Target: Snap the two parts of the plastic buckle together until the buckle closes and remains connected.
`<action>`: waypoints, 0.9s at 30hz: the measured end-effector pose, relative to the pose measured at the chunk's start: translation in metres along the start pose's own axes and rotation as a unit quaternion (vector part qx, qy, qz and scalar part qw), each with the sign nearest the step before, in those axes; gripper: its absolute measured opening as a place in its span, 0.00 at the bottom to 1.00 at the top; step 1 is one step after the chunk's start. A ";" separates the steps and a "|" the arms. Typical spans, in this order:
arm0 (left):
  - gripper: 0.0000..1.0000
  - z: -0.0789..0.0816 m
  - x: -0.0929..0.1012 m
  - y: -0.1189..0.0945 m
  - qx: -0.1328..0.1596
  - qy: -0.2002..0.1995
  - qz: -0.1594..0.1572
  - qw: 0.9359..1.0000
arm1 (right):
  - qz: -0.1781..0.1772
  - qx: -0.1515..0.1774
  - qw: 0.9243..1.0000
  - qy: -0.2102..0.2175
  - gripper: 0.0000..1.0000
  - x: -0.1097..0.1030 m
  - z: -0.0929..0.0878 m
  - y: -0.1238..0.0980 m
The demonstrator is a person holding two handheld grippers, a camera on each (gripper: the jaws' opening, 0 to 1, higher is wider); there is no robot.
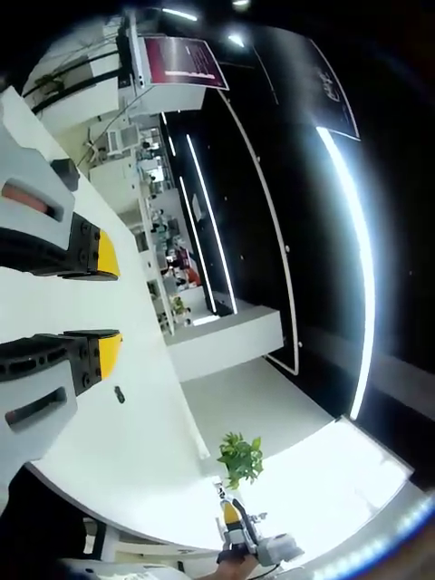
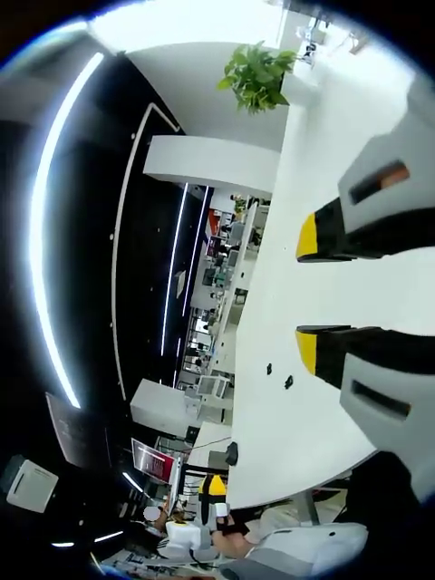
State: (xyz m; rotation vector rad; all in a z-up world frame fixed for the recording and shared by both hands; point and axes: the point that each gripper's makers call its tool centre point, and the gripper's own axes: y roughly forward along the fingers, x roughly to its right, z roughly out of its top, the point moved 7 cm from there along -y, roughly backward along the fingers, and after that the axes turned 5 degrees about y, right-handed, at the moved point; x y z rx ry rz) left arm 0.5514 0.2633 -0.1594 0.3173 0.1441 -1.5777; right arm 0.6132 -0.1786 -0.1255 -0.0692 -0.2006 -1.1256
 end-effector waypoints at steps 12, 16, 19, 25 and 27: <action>0.21 -0.001 0.001 0.001 -0.001 0.000 -0.002 1.000 | 0.002 -0.001 1.000 -0.001 0.28 -0.001 -0.001 0.001; 0.21 -0.001 0.002 0.001 -0.003 0.002 -0.003 1.000 | 0.003 -0.001 1.000 0.000 0.28 0.000 0.000 0.001; 0.21 -0.002 0.002 0.002 -0.007 0.002 -0.002 1.000 | 0.003 -0.002 1.000 0.000 0.28 0.000 -0.001 0.001; 0.21 -0.004 0.001 0.002 -0.012 0.000 -0.001 1.000 | 0.003 -0.002 1.000 0.000 0.28 0.000 0.000 0.001; 0.21 -0.004 0.000 0.002 -0.010 -0.003 0.001 1.000 | 0.004 -0.002 1.000 0.001 0.28 0.000 -0.001 0.001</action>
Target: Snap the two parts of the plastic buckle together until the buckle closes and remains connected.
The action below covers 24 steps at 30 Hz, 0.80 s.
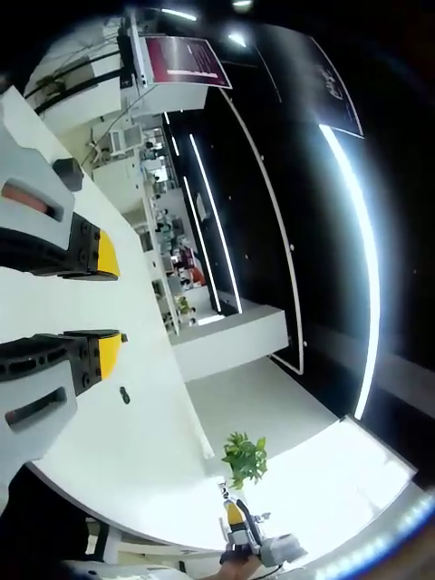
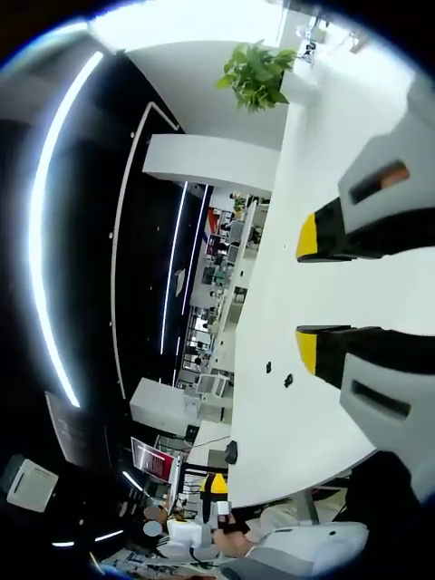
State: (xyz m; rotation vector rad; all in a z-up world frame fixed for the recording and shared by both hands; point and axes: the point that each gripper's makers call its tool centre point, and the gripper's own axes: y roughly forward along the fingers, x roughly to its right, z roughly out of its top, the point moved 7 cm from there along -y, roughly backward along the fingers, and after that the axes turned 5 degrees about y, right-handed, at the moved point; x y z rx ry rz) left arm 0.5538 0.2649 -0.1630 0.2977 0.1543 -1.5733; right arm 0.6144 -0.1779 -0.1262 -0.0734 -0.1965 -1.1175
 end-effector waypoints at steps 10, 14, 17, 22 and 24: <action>0.21 -0.005 0.001 0.002 -0.022 0.018 -0.008 1.000 | 0.002 -0.004 1.000 0.001 0.28 -0.002 -0.002 0.003; 0.21 -0.007 0.003 0.004 -0.032 0.023 -0.017 0.999 | 0.001 -0.003 1.000 0.000 0.28 -0.002 -0.002 0.002; 0.22 -0.009 0.003 0.004 -0.040 0.028 -0.020 0.999 | 0.001 -0.004 1.000 0.002 0.28 -0.001 -0.003 0.002; 0.23 -0.012 0.002 0.004 -0.051 0.031 -0.020 0.998 | 0.001 -0.008 1.000 0.004 0.28 0.000 -0.004 0.004; 0.23 -0.013 0.001 0.004 -0.054 0.031 -0.019 0.998 | 0.002 -0.009 1.000 0.004 0.28 0.000 -0.005 0.004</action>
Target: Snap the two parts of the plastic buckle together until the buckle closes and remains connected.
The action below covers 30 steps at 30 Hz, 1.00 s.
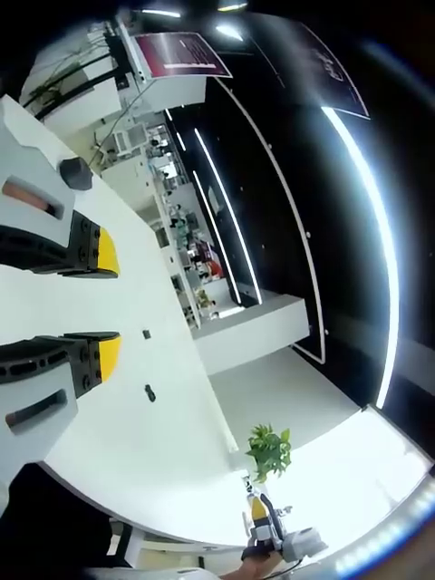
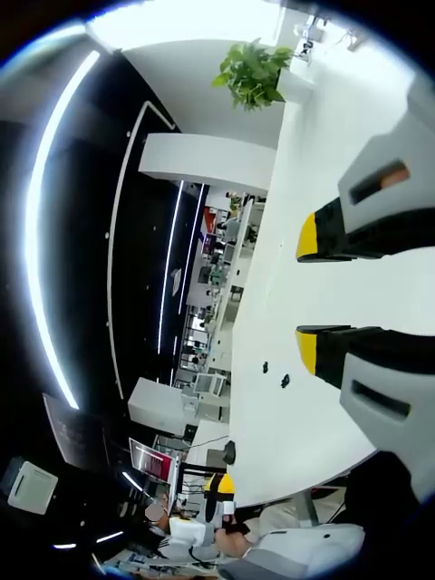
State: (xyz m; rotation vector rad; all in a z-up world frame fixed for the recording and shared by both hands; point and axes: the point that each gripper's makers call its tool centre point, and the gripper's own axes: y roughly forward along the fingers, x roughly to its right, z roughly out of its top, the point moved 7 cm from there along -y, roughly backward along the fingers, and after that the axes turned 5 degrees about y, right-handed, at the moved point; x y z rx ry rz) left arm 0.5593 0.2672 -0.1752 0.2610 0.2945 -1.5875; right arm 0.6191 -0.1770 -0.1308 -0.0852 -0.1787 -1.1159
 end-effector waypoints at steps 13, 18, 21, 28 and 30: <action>0.23 0.000 0.000 0.001 -0.001 -0.001 0.001 1.000 | -0.002 0.000 1.000 -0.001 0.28 0.002 0.000 0.000; 0.23 0.000 -0.003 0.001 0.005 -0.016 -0.012 1.000 | -0.007 -0.001 1.000 -0.003 0.28 0.005 0.000 -0.001; 0.23 0.000 -0.006 -0.001 0.010 -0.023 -0.009 1.000 | -0.012 0.000 1.000 -0.004 0.28 0.006 0.000 -0.001; 0.23 0.000 -0.010 0.002 0.008 -0.023 -0.008 1.000 | -0.006 0.000 1.000 -0.003 0.28 0.006 0.001 0.003; 0.23 0.000 -0.010 0.003 0.008 -0.025 -0.011 1.000 | -0.004 0.000 1.000 -0.003 0.28 0.005 0.001 0.004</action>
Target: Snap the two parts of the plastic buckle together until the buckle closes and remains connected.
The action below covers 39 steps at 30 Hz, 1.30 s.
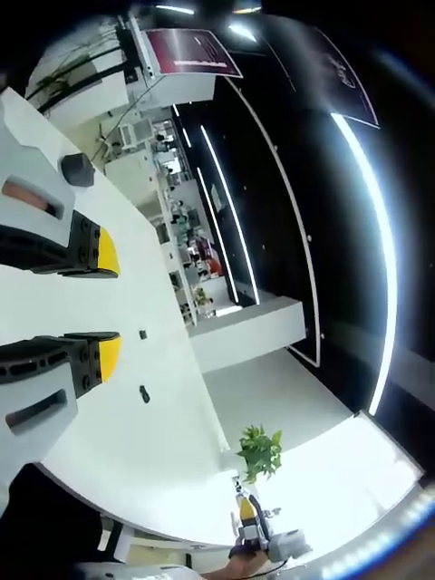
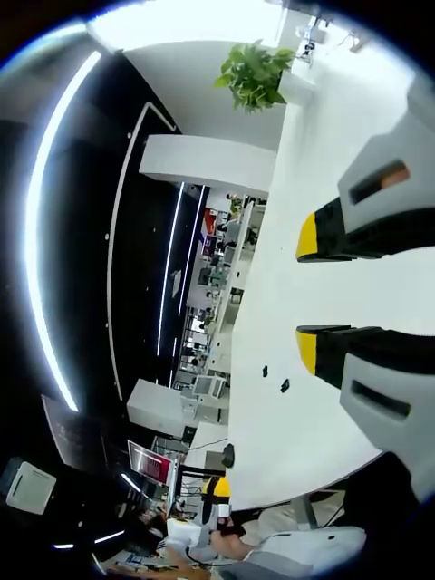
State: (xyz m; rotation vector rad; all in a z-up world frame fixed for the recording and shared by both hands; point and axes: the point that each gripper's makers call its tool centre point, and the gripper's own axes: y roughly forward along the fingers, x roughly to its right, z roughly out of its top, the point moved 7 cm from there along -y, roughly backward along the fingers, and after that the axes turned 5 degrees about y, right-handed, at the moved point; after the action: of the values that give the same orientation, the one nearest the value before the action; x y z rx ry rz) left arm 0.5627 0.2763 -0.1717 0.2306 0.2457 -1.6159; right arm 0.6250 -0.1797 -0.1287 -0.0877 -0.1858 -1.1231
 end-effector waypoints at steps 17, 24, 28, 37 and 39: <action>0.23 0.002 0.001 0.002 -0.001 0.006 -0.003 1.000 | 0.012 -0.010 1.000 0.000 0.28 0.002 -0.005 0.005; 0.23 0.000 0.004 0.007 0.008 -0.005 -0.011 1.000 | 0.028 -0.020 0.999 0.007 0.28 0.003 -0.013 0.008; 0.23 0.000 0.008 0.009 0.012 -0.008 -0.025 1.000 | 0.037 -0.021 0.999 0.013 0.28 0.003 -0.016 0.010; 0.23 -0.002 0.009 0.012 0.010 -0.010 -0.026 1.000 | 0.028 -0.026 0.999 0.023 0.27 0.014 -0.025 0.010; 0.23 -0.002 0.009 0.013 0.008 -0.010 -0.026 1.000 | 0.026 -0.023 0.999 0.026 0.27 0.016 -0.025 0.010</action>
State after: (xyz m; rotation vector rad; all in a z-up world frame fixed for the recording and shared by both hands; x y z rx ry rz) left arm 0.5747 0.2677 -0.1767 0.2217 0.2237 -1.6719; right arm 0.6430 -0.1939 -0.1503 -0.1043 -0.1112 -1.0768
